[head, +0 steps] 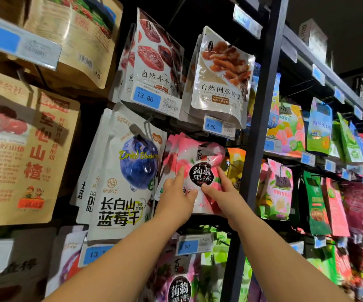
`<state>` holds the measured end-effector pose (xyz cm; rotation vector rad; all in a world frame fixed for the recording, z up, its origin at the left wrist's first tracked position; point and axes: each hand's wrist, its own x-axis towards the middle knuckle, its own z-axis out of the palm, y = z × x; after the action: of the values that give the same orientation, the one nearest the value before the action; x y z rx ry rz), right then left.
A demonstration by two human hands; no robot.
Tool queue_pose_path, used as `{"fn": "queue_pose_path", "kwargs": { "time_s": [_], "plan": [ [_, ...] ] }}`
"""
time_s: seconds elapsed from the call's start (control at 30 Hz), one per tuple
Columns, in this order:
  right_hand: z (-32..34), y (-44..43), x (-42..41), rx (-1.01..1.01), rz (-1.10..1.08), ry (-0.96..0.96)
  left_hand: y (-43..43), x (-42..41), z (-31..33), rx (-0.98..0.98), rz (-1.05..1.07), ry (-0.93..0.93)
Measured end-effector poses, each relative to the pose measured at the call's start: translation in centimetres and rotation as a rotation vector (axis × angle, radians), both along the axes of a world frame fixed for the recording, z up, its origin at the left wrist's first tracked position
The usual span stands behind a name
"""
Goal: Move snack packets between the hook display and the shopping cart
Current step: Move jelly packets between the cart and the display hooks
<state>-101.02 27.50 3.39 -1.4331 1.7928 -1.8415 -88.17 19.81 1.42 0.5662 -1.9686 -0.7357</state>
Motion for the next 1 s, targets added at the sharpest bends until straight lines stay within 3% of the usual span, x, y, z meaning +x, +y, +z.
{"fn": "queue_pose_path", "kwargs": {
  "time_s": [0.27,0.37,0.47,0.7,0.83,1.0],
  "plan": [
    [-2.7,1.6,0.6,-0.047,-0.252,0.208,1.4,-0.5,-3.1,-0.024,0.006,0.11],
    [-3.9,2.3,1.1,-0.076,-0.28,0.263,1.9,-0.5,-4.2,-0.097,0.136,0.129],
    [-5.1,3.1,1.4,-0.081,-0.311,0.277,2.7,-0.4,-5.3,-0.183,0.245,0.172],
    [-9.5,6.2,0.9,-0.054,-0.36,0.205,6.3,-0.5,-10.8,-0.319,0.275,0.207],
    [-15.6,9.9,0.0,0.006,-0.382,0.112,9.7,-1.9,-17.2,-0.281,0.096,0.044],
    [-25.9,16.5,-1.3,0.242,-0.471,-0.046,15.2,-3.3,-27.0,-0.206,-0.169,-0.282]
  ]
}}
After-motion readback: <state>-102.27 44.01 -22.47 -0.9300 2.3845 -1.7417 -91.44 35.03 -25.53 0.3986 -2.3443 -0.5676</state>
